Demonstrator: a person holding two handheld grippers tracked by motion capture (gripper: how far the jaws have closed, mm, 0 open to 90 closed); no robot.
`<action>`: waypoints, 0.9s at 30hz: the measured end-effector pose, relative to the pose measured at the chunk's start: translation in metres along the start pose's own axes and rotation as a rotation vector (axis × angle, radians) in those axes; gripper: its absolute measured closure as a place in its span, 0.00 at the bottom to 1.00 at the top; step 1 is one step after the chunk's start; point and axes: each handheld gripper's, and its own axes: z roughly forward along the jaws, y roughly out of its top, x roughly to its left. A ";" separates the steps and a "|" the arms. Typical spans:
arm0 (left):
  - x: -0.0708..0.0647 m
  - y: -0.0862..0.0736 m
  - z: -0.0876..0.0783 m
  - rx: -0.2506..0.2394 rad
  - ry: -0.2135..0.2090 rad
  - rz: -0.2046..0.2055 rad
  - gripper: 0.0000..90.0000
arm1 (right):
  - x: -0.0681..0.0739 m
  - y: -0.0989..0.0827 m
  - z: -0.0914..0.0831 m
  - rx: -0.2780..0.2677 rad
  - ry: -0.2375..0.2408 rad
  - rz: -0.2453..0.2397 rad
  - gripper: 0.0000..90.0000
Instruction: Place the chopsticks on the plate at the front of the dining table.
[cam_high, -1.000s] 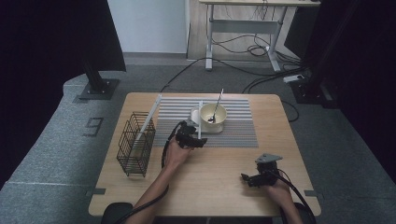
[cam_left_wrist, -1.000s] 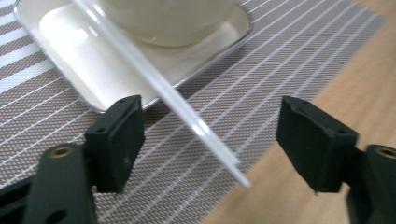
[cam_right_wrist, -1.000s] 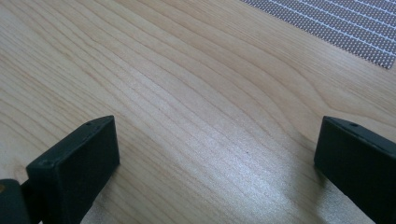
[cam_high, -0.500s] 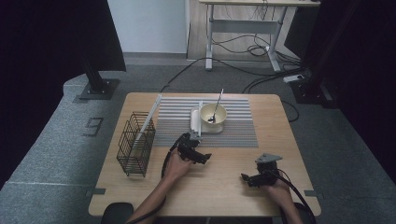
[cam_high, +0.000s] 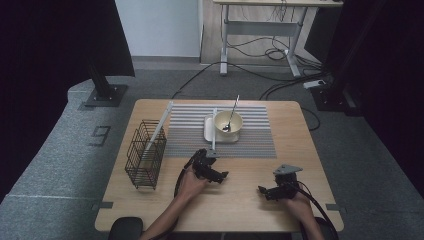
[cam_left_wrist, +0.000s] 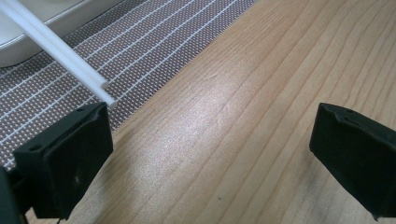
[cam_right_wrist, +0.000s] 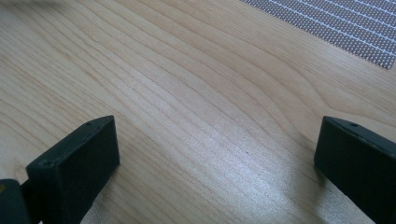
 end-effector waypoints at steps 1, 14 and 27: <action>-0.001 0.000 0.000 -0.001 0.003 0.000 0.00 | 0.000 0.000 0.000 0.000 0.000 0.000 0.00; -0.005 -0.002 -0.002 -0.007 0.003 -0.004 0.00 | 0.000 0.000 0.000 0.000 0.000 0.000 0.00; -0.004 0.001 0.002 -0.007 0.007 -0.005 0.00 | 0.000 0.000 0.000 0.000 0.000 0.000 0.00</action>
